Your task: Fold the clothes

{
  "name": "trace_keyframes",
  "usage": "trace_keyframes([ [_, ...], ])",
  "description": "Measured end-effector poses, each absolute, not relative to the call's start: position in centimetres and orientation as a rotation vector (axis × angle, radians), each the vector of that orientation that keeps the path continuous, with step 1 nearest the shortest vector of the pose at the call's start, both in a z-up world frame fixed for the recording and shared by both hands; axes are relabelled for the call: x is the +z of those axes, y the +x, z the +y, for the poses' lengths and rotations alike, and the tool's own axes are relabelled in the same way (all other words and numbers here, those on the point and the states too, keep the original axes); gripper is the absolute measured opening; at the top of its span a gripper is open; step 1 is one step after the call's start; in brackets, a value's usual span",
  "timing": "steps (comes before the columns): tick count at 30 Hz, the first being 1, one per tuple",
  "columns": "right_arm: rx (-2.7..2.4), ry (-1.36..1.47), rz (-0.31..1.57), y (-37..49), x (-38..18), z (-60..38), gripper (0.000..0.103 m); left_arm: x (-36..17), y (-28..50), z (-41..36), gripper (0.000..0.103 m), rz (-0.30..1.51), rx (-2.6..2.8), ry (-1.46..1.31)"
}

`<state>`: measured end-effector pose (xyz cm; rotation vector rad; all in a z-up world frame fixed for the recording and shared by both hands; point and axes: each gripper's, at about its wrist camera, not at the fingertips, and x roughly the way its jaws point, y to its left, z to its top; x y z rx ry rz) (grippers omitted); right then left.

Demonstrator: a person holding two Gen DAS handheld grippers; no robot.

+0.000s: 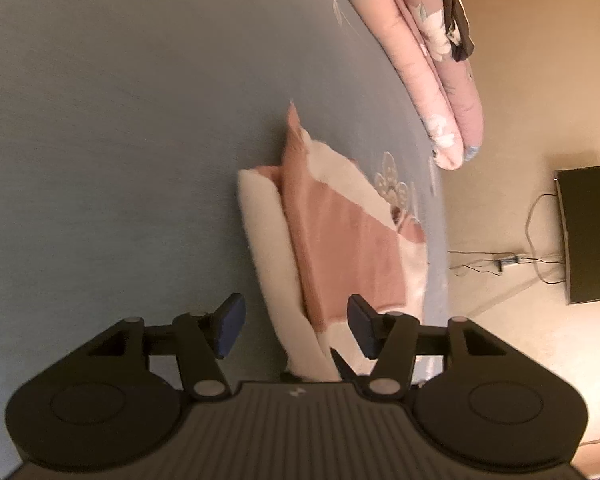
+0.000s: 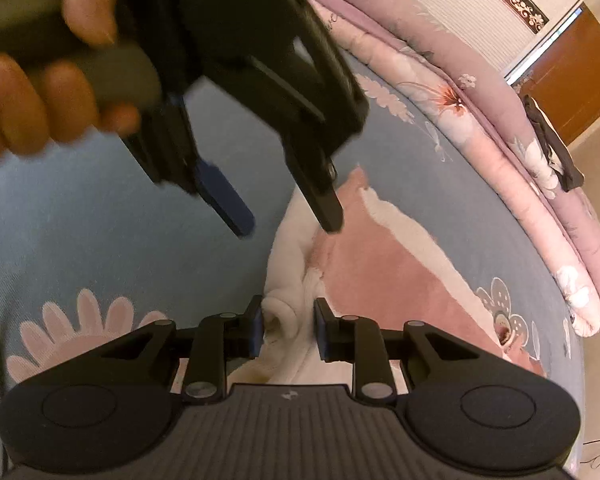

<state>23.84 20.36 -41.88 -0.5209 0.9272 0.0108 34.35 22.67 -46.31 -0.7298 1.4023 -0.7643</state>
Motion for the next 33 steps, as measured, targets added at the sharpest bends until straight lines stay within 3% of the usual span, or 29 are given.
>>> trace_keyframes([
  [6,0.010,-0.492,0.922,24.3,-41.1,19.6,0.029,-49.0,35.3,19.5,0.056,1.485,-0.824,-0.842],
  [10,0.013,-0.484,0.923,24.4,-41.2,19.3,0.029,-49.6,35.1,17.0,0.054,1.520,-0.836,-0.774],
  [11,0.014,-0.482,0.923,24.5,-41.2,19.3,0.029,-49.8,35.0,16.5,0.047,1.527,-0.833,-0.748],
  [12,0.015,-0.478,0.922,24.4,-41.3,19.3,0.029,-49.9,35.0,16.1,0.033,1.534,-0.825,-0.725],
  [14,0.017,-0.475,0.922,24.5,-41.3,19.2,0.029,-50.0,34.8,15.6,0.025,1.537,-0.808,-0.680],
  [17,0.020,-0.471,0.924,24.3,-41.5,19.2,0.030,-50.2,34.6,15.7,0.021,1.531,-0.799,-0.676],
  [26,0.068,-0.412,0.935,22.6,-40.7,18.1,0.040,-50.0,34.7,15.0,0.021,1.530,-0.772,-0.608],
  [33,0.060,-0.236,0.917,17.8,-37.9,9.8,0.047,-48.5,34.4,13.6,0.022,1.509,-0.750,-0.452],
])
